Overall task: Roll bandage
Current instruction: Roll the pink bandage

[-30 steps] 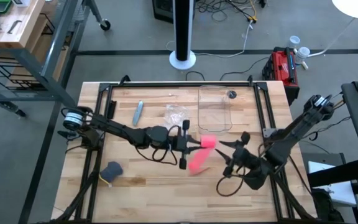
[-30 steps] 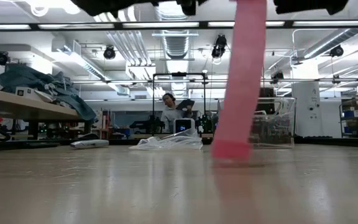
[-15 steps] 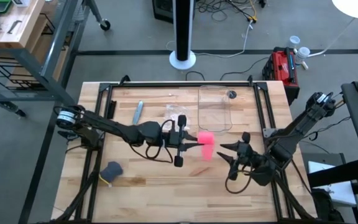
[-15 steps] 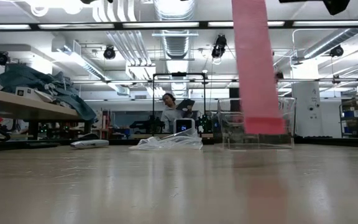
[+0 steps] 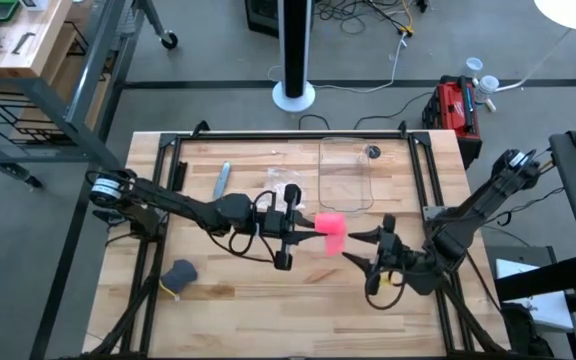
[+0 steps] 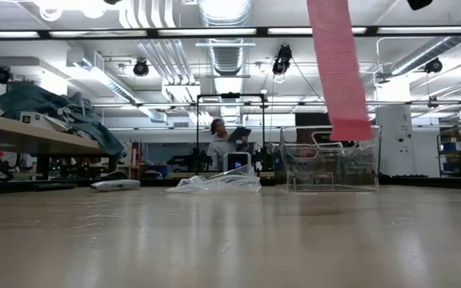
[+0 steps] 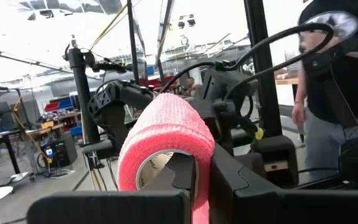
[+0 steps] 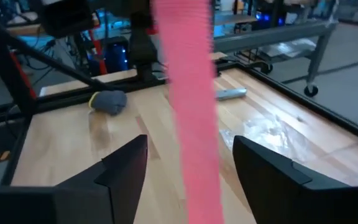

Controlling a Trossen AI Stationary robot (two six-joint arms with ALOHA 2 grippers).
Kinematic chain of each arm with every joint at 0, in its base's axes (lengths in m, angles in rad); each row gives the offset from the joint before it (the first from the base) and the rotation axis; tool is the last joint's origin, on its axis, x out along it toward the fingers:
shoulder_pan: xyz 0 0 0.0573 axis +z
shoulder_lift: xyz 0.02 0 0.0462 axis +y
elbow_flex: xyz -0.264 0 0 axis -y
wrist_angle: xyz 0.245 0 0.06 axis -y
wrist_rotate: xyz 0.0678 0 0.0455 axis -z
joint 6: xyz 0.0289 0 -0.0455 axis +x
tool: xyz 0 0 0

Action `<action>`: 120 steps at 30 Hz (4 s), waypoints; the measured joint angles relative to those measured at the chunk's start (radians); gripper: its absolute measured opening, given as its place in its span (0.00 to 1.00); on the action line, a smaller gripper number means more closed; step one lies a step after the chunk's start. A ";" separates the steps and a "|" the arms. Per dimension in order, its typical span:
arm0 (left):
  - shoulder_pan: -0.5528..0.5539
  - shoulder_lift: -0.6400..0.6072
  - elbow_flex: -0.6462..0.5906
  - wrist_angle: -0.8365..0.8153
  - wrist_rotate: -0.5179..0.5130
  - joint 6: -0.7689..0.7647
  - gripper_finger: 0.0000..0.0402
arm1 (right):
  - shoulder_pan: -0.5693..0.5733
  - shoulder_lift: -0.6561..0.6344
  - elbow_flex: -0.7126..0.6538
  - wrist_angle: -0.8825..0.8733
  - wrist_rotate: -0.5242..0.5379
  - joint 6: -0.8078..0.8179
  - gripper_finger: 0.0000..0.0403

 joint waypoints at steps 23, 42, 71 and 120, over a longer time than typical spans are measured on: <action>-0.006 0.001 0.000 0.064 0.077 -0.026 0.02 | -0.128 0.089 0.001 0.381 -0.178 -0.372 0.03; -0.009 -0.003 -0.001 0.184 0.063 -0.355 0.02 | -0.245 0.131 0.000 0.241 -0.142 -0.304 0.00; 0.016 -0.002 -0.001 -0.167 -0.318 0.030 0.02 | -0.193 0.048 0.000 0.375 -0.551 -0.233 0.00; -0.040 -0.030 -0.001 -0.427 0.262 0.038 0.02 | -0.415 -0.192 0.000 -0.039 -0.523 0.275 0.57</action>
